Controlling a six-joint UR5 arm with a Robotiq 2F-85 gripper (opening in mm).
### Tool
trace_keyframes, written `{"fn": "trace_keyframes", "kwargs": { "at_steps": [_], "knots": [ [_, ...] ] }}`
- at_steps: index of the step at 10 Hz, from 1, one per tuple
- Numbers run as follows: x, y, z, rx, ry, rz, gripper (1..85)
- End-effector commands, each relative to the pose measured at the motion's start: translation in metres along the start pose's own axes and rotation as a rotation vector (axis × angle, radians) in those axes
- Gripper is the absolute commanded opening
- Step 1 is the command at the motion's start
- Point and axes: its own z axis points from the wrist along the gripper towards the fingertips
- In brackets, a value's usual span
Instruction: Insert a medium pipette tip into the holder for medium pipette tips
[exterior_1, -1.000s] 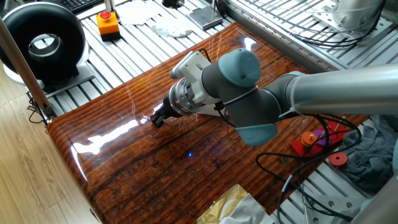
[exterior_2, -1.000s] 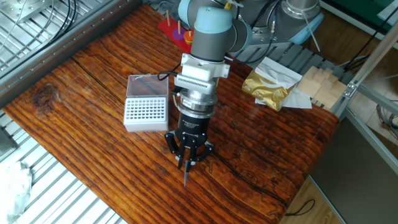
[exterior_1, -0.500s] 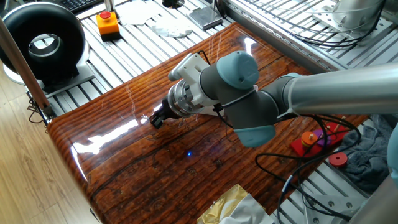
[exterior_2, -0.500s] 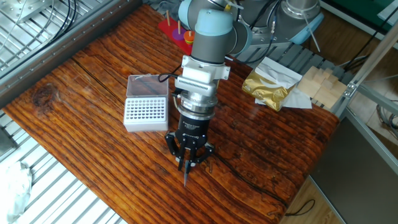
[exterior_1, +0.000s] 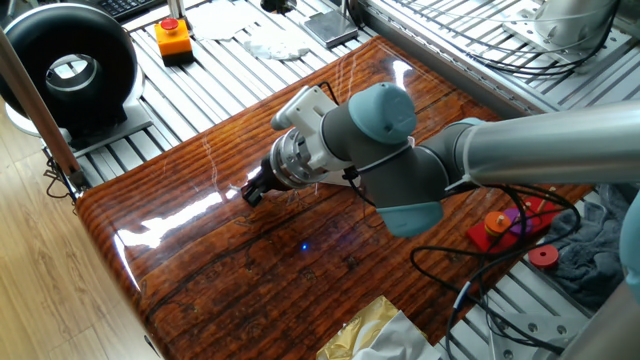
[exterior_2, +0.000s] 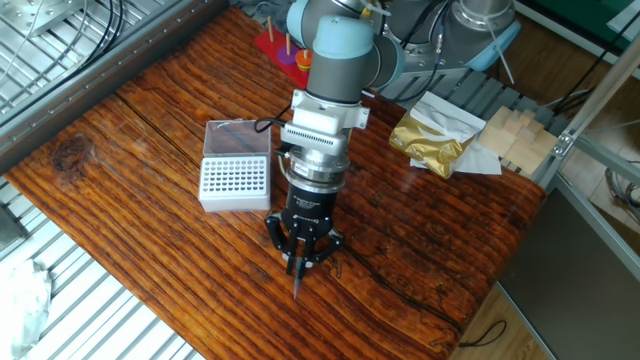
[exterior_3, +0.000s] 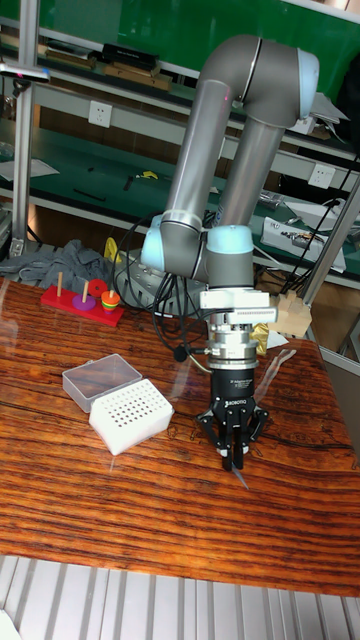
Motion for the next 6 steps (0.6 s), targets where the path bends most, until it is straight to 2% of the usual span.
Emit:
{"fn": "trace_keyframes", "kwargs": {
  "at_steps": [1,6],
  "knots": [
    [-0.0005,-0.0049,-0.0005,0.003,-0.005,0.015,22.7],
    [0.0038,-0.0092,-0.0011,0.007,-0.005,0.027,16.7]
  ]
}}
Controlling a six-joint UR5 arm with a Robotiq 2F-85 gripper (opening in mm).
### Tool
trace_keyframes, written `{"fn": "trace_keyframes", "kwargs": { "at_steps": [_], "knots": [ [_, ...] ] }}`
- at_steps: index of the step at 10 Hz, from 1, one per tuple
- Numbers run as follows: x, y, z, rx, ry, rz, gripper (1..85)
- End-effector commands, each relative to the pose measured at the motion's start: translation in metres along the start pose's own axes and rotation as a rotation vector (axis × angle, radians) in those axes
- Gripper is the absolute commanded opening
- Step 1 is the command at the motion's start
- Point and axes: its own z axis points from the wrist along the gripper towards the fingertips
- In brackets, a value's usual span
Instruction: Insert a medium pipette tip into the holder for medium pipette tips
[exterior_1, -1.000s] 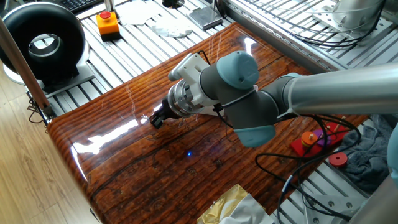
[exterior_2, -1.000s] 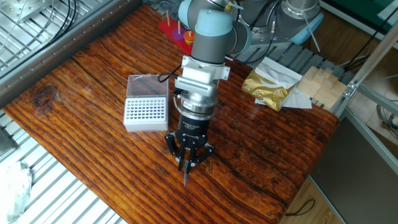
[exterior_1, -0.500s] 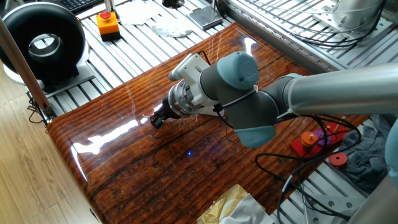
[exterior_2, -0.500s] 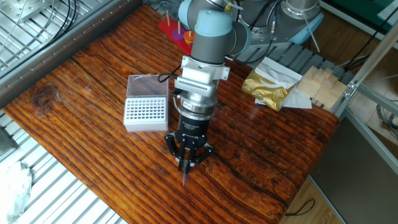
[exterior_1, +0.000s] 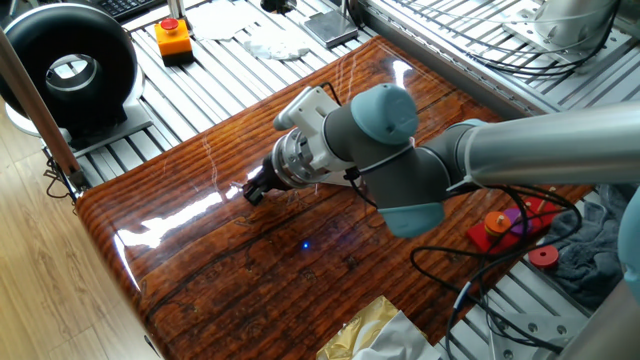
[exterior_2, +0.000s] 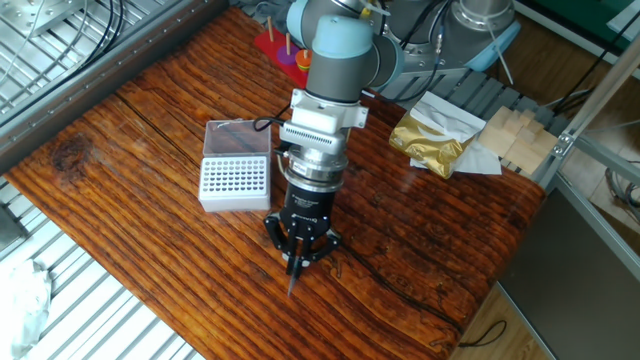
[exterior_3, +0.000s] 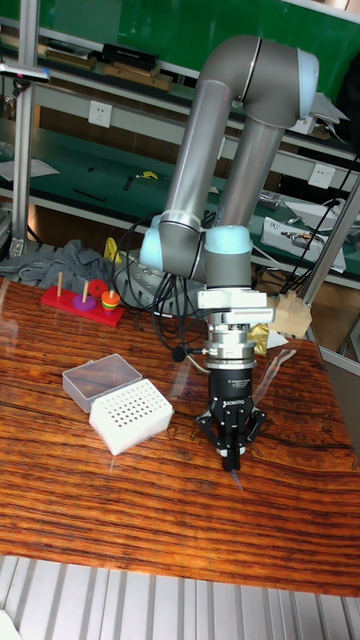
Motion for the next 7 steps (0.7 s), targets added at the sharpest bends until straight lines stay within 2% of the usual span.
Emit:
{"fn": "trace_keyframes", "kwargs": {
  "at_steps": [1,7],
  "knots": [
    [0.0000,-0.0045,-0.0007,0.004,-0.005,0.025,15.0],
    [-0.0013,-0.0034,-0.0007,0.004,-0.008,0.053,9.0]
  ]
}}
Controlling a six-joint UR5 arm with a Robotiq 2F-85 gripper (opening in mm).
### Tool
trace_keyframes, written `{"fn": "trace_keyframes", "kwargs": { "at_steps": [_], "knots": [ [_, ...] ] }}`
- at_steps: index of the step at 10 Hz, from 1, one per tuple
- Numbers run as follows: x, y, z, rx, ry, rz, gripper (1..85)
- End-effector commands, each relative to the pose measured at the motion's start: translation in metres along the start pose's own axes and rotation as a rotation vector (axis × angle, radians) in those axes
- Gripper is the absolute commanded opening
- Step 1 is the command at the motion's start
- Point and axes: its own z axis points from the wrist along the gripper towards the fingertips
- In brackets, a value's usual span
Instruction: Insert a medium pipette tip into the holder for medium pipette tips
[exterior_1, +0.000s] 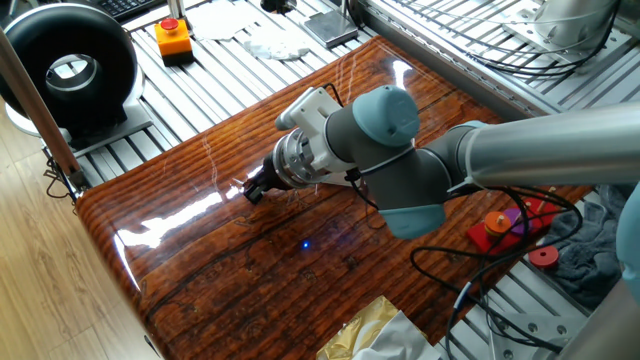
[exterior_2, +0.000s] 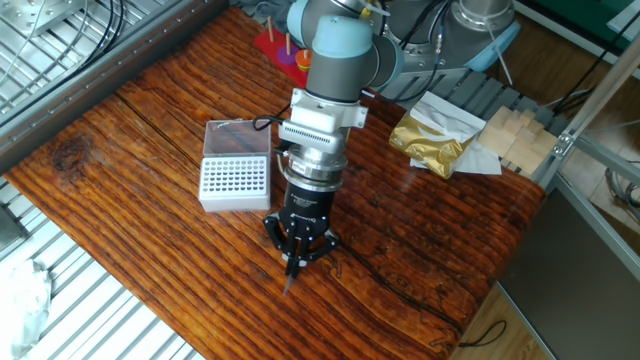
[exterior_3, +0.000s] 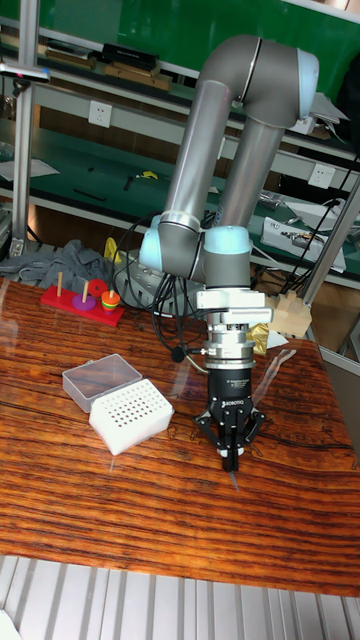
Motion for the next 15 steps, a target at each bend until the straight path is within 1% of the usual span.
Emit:
{"fn": "trace_keyframes", "kwargs": {
  "at_steps": [1,4,5,6,8,11,13,15],
  "knots": [
    [-0.002,-0.002,-0.001,0.001,-0.005,0.032,8.7],
    [-0.005,-0.001,0.000,-0.001,-0.007,0.046,6.3],
    [-0.007,0.001,0.000,0.000,-0.007,0.060,3.0],
    [-0.011,0.004,0.000,0.005,-0.005,0.070,2.0],
    [-0.014,0.006,-0.001,0.014,0.003,0.078,1.0],
    [-0.015,0.004,-0.001,0.012,0.013,0.078,1.0],
    [-0.019,0.003,-0.003,0.006,0.022,0.080,1.0],
    [-0.026,0.004,-0.002,0.003,0.036,0.078,1.0]
  ]
}}
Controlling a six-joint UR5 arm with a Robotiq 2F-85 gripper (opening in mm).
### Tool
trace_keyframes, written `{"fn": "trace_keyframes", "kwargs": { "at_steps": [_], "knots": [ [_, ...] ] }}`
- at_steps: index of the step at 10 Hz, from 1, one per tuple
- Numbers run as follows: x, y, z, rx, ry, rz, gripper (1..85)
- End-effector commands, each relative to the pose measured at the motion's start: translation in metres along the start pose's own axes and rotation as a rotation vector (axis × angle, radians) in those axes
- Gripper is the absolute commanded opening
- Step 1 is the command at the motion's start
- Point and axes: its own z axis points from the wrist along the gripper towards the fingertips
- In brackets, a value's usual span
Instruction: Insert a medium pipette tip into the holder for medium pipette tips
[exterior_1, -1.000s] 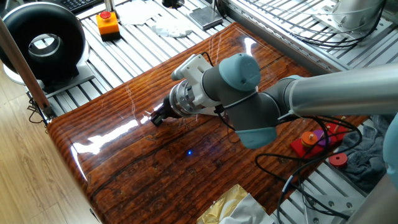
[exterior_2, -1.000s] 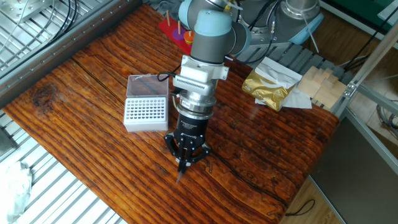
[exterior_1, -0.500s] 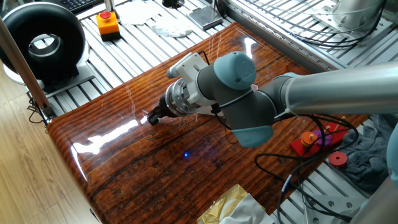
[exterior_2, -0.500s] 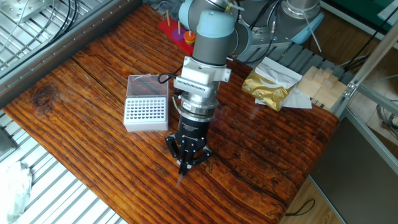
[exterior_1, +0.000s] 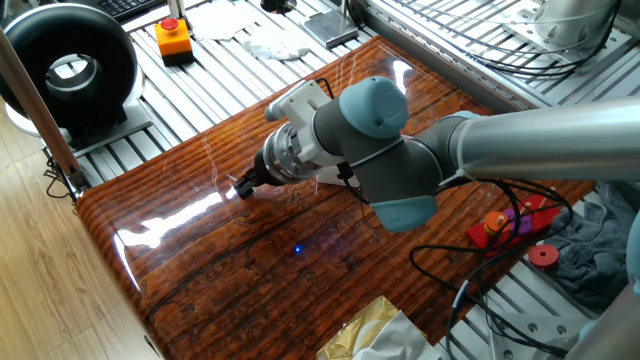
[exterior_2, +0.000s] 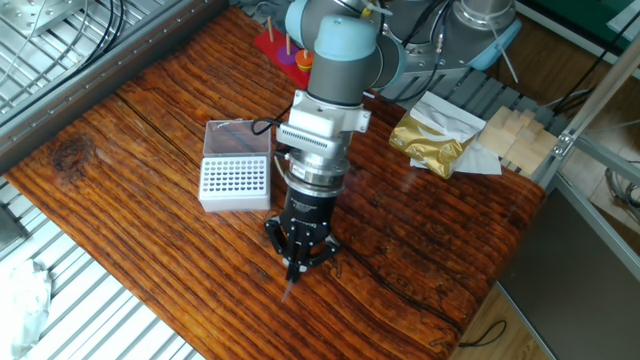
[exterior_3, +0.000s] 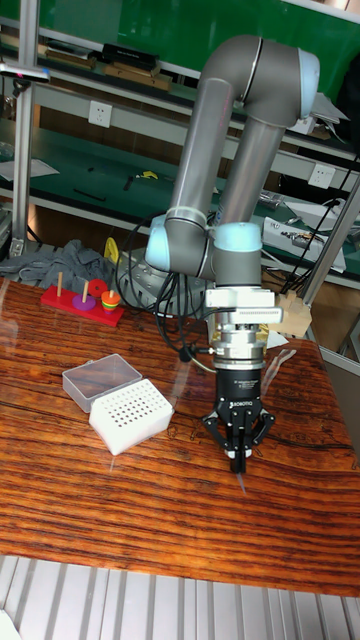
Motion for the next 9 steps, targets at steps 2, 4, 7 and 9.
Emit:
{"fn": "trace_keyframes", "kwargs": {
  "at_steps": [2,4,7,9],
  "knots": [
    [-0.015,0.003,0.001,-0.003,0.023,0.020,1.0],
    [-0.024,0.004,0.005,-0.007,0.037,0.019,1.0],
    [-0.027,0.000,0.010,-0.006,0.048,0.009,1.0],
    [-0.019,-0.002,0.006,-0.008,0.086,0.013,1.0]
  ]
}}
